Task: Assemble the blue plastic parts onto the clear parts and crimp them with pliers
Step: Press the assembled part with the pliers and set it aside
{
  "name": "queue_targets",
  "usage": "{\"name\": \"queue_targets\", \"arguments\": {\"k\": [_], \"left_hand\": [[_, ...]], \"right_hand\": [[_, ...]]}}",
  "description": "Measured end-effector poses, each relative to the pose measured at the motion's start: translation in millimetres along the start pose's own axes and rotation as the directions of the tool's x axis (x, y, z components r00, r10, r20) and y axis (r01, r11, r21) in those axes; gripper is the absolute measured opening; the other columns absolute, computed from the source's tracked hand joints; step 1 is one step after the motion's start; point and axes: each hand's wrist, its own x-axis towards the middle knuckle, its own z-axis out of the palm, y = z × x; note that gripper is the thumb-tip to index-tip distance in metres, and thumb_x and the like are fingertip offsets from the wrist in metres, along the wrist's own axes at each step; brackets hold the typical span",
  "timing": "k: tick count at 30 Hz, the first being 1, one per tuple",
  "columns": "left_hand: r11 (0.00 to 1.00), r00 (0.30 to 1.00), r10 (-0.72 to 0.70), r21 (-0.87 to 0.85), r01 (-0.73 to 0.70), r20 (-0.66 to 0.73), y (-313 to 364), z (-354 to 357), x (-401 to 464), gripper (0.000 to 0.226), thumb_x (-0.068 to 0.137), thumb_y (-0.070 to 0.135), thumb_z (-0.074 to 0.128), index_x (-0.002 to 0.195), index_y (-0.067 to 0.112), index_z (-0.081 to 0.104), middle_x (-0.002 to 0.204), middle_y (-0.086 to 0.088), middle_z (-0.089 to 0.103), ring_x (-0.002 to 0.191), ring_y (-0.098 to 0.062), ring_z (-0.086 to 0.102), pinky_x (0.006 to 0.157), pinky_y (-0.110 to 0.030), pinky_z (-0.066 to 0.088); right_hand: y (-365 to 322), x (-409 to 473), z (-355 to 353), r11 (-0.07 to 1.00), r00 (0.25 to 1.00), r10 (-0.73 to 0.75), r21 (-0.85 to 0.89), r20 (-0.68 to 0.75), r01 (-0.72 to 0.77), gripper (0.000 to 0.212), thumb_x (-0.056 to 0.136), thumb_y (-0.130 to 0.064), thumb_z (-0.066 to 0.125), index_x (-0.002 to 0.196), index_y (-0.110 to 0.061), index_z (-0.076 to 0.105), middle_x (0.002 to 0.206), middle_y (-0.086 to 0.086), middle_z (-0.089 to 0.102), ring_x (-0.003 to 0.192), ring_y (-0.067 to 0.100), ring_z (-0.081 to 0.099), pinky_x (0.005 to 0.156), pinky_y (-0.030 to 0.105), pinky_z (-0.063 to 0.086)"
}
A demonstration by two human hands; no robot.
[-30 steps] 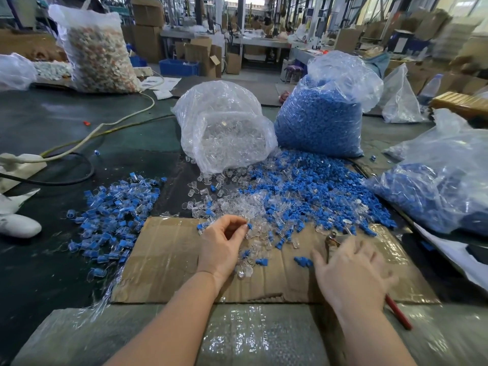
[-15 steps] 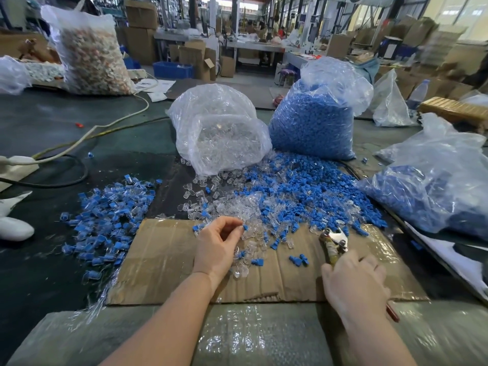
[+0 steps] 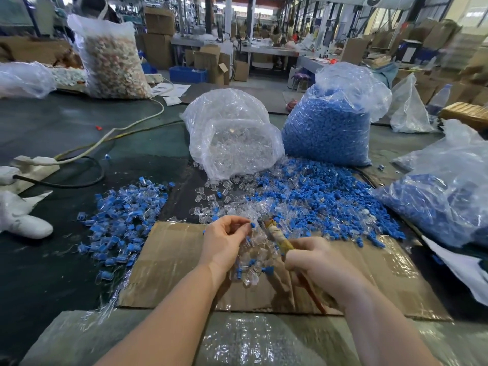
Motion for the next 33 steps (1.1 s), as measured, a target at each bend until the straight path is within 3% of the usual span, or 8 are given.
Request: {"name": "queue_targets", "arguments": {"k": [3,6,11,15,17,20,26,33], "left_hand": [[0.999,0.999,-0.046,-0.017,0.046,0.008,2,-3,1,0.01,0.084,0.009,0.066,0.085,0.019,0.068,0.083,-0.003,0.072,0.083,-0.018,0.068,0.078,-0.031,0.056],[0.998,0.998,-0.066,-0.012,0.067,0.021,5,-3,3,0.009,0.084,0.009,0.066,0.086,0.018,0.068,0.083,-0.006,0.072,0.083,-0.023,0.068,0.078,-0.037,0.057],[0.996,0.996,-0.084,0.0,0.084,-0.006,9,0,6,0.009,0.084,0.008,0.066,0.083,0.016,0.068,0.075,-0.003,0.07,0.063,-0.007,0.063,0.059,-0.02,0.051],[0.991,0.992,-0.125,-0.05,0.125,-0.016,12,3,6,0.01,0.085,0.003,0.064,0.082,0.012,0.067,0.072,-0.004,0.067,0.053,-0.001,0.06,0.052,-0.014,0.05],[0.99,0.991,-0.134,-0.052,0.133,-0.011,13,3,7,0.009,0.085,0.003,0.063,0.084,0.011,0.067,0.074,-0.005,0.068,0.053,0.0,0.061,0.053,-0.013,0.05],[0.989,0.991,-0.135,-0.063,0.135,-0.009,15,4,7,0.009,0.085,0.002,0.062,0.085,0.01,0.066,0.076,-0.006,0.068,0.057,-0.004,0.062,0.056,-0.016,0.052],[0.99,0.991,-0.129,-0.054,0.127,-0.03,19,5,9,0.009,0.086,0.0,0.061,0.082,0.008,0.065,0.074,-0.008,0.066,0.058,-0.008,0.061,0.054,-0.017,0.053],[0.986,0.988,-0.152,-0.07,0.151,-0.001,17,1,9,0.009,0.085,-0.003,0.061,0.082,0.005,0.066,0.073,-0.011,0.065,0.06,-0.013,0.062,0.056,-0.021,0.052]], "right_hand": [[-4,3,0,0.996,0.997,0.082,-0.047,-0.002,-0.082,0.009,0.079,-0.016,0.057,0.084,-0.022,0.052,0.078,0.001,0.06,0.063,0.01,0.055,0.058,0.024,0.042],[-5,4,0,0.992,0.994,0.103,-0.075,0.028,-0.101,0.012,0.08,-0.021,0.055,0.091,-0.021,0.051,0.094,0.008,0.059,0.078,0.018,0.055,0.073,0.034,0.042],[-7,5,-1,0.997,0.99,0.07,-0.046,0.119,-0.065,0.007,0.084,-0.019,0.05,0.082,-0.012,0.051,0.076,0.001,0.053,0.067,0.014,0.052,0.066,0.029,0.038],[-2,9,-1,0.997,0.986,0.078,-0.035,0.145,-0.074,0.014,0.082,-0.014,0.049,0.091,-0.004,0.053,0.087,0.011,0.054,0.079,0.023,0.054,0.082,0.041,0.044],[-1,9,-1,0.997,0.986,0.077,-0.027,0.151,-0.074,0.011,0.079,-0.01,0.05,0.09,-0.008,0.05,0.087,0.01,0.054,0.077,0.021,0.054,0.076,0.038,0.047],[-2,10,-3,0.995,0.987,0.095,-0.036,0.131,-0.091,0.026,0.078,-0.007,0.049,0.104,-0.011,0.054,0.085,0.005,0.054,0.068,0.013,0.052,0.058,0.025,0.042],[-6,8,-1,0.993,0.987,0.066,-0.105,0.147,-0.05,0.015,0.083,-0.007,0.047,0.094,-0.015,0.052,0.082,0.0,0.052,0.064,0.007,0.051,0.049,0.015,0.041],[-8,6,1,0.985,0.99,0.015,-0.17,0.137,0.008,0.011,0.085,-0.006,0.05,0.088,-0.017,0.052,0.079,-0.001,0.052,0.057,0.007,0.05,0.047,0.014,0.04]]}}
